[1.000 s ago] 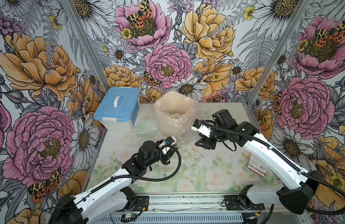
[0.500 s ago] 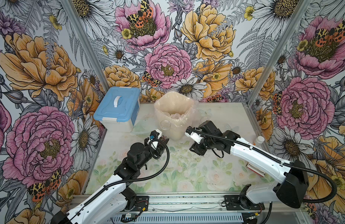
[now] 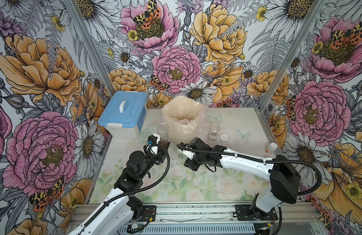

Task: Empty the moldy dried flower tea in the jars
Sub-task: Place the lid at the center of the board.

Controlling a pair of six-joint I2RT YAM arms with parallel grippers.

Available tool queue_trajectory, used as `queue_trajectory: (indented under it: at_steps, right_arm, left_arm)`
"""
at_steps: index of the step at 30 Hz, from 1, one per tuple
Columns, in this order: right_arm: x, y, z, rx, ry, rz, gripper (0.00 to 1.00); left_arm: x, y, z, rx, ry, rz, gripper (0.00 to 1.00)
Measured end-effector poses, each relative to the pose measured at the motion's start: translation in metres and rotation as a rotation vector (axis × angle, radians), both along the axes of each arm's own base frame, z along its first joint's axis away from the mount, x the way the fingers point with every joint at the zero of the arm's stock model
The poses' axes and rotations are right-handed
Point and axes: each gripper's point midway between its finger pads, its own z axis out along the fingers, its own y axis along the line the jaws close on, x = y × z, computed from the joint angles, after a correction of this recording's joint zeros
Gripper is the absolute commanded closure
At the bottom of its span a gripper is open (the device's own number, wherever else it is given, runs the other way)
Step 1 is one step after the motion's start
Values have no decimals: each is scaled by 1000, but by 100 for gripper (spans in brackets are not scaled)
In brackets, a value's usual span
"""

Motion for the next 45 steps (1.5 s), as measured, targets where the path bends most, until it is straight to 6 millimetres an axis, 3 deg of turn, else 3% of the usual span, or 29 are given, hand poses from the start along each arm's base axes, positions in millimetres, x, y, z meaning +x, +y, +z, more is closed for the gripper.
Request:
queue_trajectory:
  at_steps: [10,23,30,34,40,45]
  right_arm:
    - [7,15,-45,-55,27,-47,73]
    - [8,40,-69,-65,54,-25,62]
    - [-1,47,-84,-71,99,5,48]
    - [-5,50,-84,-58,120,11,32]
    - [-7,53,-76,-34,129,17,22]
    - [-5,56,-49,16,95,19,18]
  left_arm:
    - [0,18,6,-26,-9,74,51]
    - [0,21,5,-30,-2,85,51]
    - [0,21,5,-37,1,86,51]
    - [0,21,5,-40,2,86,51]
    - [0,22,5,-40,2,87,51]
    - [0,22,5,-38,5,87,51]
